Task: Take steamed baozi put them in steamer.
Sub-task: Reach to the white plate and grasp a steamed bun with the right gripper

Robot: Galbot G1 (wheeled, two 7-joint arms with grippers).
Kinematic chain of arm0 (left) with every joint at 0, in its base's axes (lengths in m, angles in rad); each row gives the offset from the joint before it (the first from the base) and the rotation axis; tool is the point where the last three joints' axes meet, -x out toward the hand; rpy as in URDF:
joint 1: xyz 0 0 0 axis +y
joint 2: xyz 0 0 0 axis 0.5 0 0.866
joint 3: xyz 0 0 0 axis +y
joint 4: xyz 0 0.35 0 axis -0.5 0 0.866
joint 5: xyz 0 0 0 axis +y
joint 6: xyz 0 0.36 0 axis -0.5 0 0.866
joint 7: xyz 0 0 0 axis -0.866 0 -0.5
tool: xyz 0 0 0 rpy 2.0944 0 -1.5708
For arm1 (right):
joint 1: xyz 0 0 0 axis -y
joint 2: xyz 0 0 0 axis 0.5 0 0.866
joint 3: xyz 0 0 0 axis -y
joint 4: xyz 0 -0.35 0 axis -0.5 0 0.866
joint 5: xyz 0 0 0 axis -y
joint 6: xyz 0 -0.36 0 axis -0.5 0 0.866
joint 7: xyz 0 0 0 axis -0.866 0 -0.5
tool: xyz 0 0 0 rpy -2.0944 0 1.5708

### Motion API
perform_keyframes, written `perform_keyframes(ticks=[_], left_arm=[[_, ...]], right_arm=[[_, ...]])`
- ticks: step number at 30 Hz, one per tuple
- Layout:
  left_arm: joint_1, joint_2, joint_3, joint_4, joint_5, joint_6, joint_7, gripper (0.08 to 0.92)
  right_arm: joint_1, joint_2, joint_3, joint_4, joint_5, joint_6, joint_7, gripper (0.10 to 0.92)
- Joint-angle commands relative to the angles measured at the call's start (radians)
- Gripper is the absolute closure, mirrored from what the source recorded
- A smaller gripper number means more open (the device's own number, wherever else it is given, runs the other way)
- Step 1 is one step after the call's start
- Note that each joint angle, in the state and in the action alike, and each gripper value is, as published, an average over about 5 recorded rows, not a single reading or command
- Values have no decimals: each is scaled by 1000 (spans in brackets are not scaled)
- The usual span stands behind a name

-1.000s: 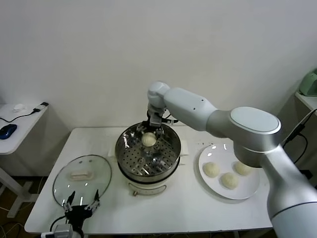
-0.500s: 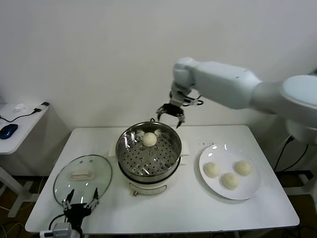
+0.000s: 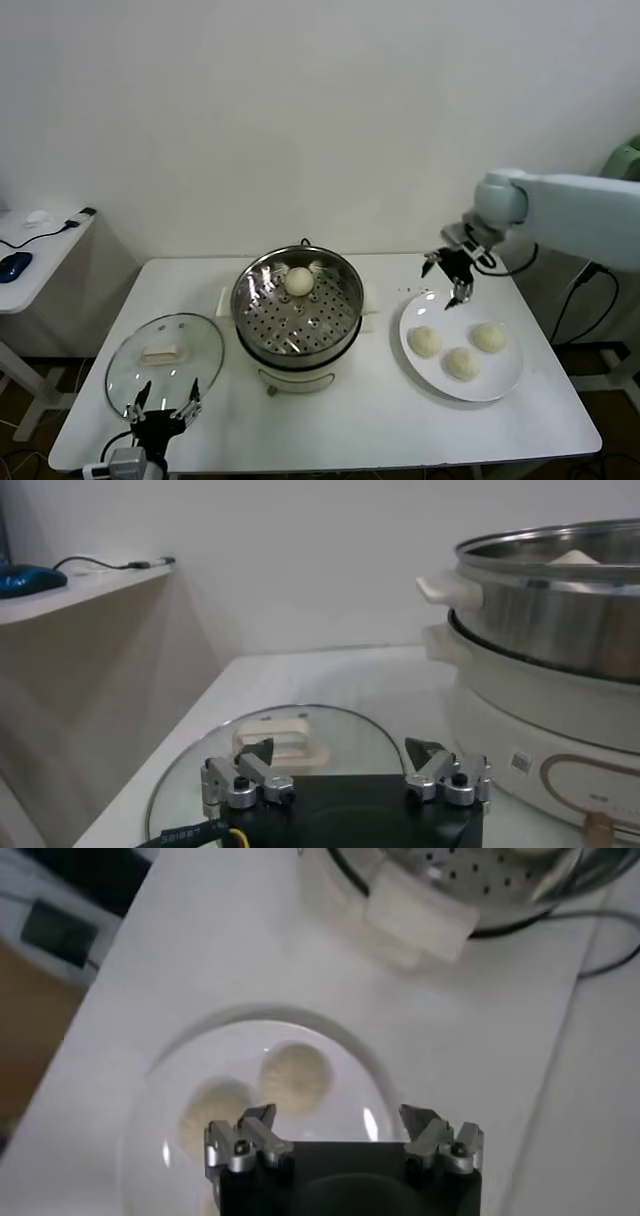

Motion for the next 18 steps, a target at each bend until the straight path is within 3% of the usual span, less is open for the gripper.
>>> perform_keyframes(ticks=[1,18], left_arm=[[-1,-7,2,4,3,2,1,177],[-1,-6,-4,14,-1,0,2,177]], right_arm=[[-216,-58,58,-24,44,-215,85,203],[-402,90,239,-231,17,-211,128,203]])
